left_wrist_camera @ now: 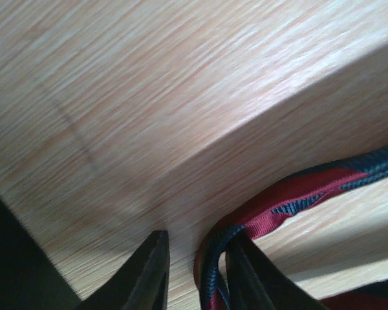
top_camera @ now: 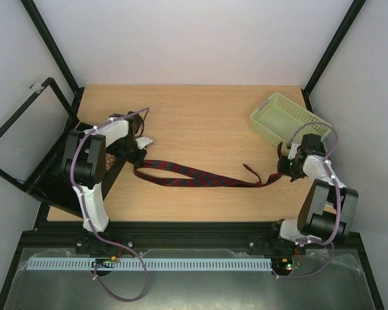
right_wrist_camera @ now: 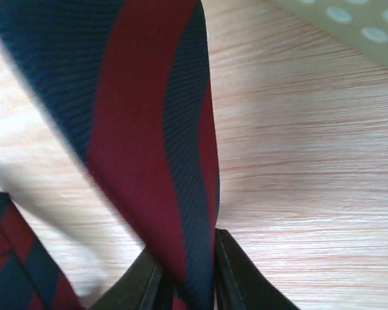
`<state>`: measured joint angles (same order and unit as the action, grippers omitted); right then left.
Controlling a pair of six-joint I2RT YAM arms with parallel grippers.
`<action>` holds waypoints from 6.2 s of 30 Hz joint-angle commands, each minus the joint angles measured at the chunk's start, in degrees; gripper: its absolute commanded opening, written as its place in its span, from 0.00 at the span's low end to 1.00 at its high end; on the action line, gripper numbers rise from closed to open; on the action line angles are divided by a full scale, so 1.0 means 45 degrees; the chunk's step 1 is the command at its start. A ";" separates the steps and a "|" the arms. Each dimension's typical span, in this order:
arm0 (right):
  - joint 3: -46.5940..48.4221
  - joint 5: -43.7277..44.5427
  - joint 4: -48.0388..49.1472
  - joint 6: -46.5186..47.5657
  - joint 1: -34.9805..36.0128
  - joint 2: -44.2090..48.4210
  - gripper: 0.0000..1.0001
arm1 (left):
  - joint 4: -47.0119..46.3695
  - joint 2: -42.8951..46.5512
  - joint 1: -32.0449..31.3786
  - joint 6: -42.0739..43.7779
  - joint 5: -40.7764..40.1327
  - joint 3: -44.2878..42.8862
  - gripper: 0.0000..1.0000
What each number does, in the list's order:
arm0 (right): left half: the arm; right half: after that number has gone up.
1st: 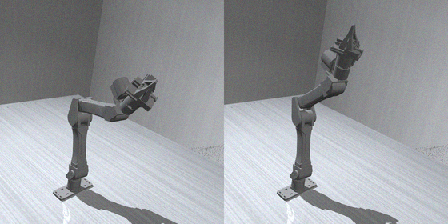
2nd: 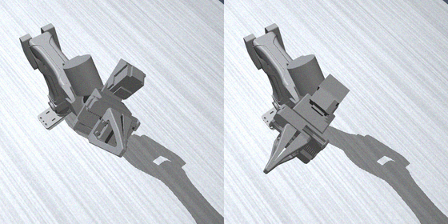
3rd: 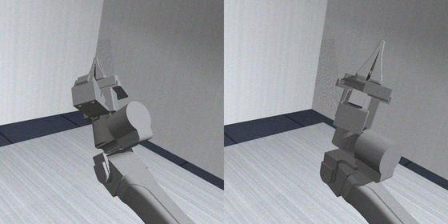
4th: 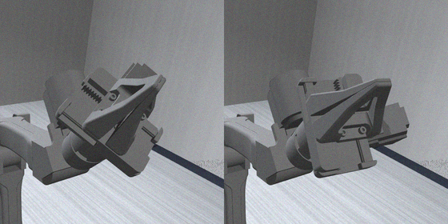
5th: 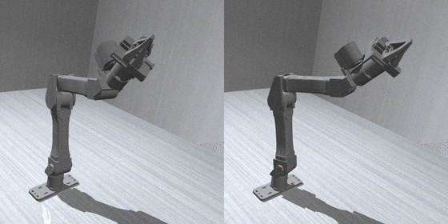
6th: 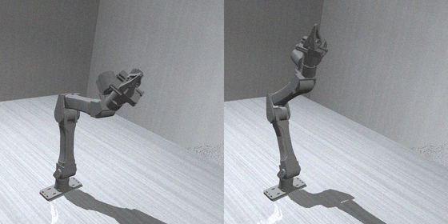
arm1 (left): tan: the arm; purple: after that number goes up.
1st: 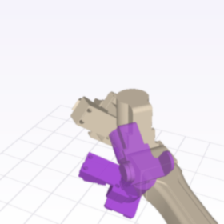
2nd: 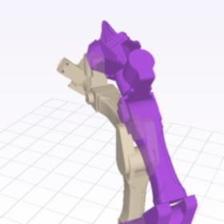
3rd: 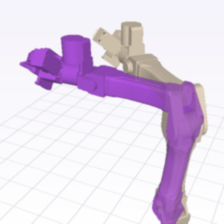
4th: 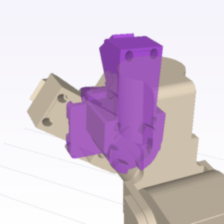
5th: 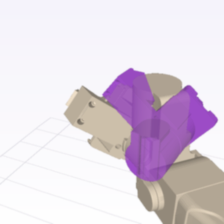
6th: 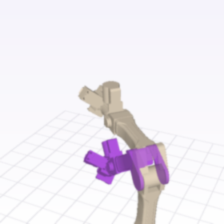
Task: Roll the ties
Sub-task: Adjust the tie at the center of the board.
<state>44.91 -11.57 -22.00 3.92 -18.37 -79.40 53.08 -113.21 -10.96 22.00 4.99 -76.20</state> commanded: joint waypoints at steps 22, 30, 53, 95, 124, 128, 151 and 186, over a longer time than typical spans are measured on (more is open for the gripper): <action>0.4925 -0.2181 0.0696 0.0298 -0.0439 -0.6098 0.24 | 0.0164 0.0271 -0.0259 0.0116 0.1506 -0.1185 0.66; 0.2755 -0.1683 -0.0720 0.1520 -0.3224 -0.3558 0.65 | -0.0580 0.1673 -0.0259 0.0732 0.1998 -0.0316 0.82; 0.5731 -0.2876 -0.3782 0.4720 -0.3339 -0.3483 0.64 | -0.0280 0.1768 -0.1199 0.2192 0.2543 -0.0574 0.85; 0.6282 -0.2450 -0.2912 0.4821 -0.2126 -0.5897 0.41 | -0.0399 0.3157 -0.1399 0.5224 0.4719 0.1547 0.79; 0.5211 0.4076 -0.2768 0.3251 0.2754 -0.5916 0.37 | -0.2208 0.1621 -0.3012 0.5778 0.2720 0.1954 0.76; 0.5114 0.3735 -0.3006 0.3195 0.2711 -0.5033 0.14 | -0.2155 0.1489 -0.3014 0.5773 0.2446 0.1757 0.59; 0.3458 -0.3556 -0.0726 0.1330 -0.3198 -0.3616 0.02 | 0.1836 -0.1225 -0.1118 0.6263 0.4288 -0.2805 0.24; 0.3269 -0.3830 -0.1301 0.1819 -0.3657 -0.2854 0.03 | 0.1683 -0.0620 -0.1833 0.6730 0.5532 -0.2346 0.11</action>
<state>60.07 -28.03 -25.50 11.18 -33.63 -93.73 54.50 -116.27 -23.46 52.36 24.84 -81.67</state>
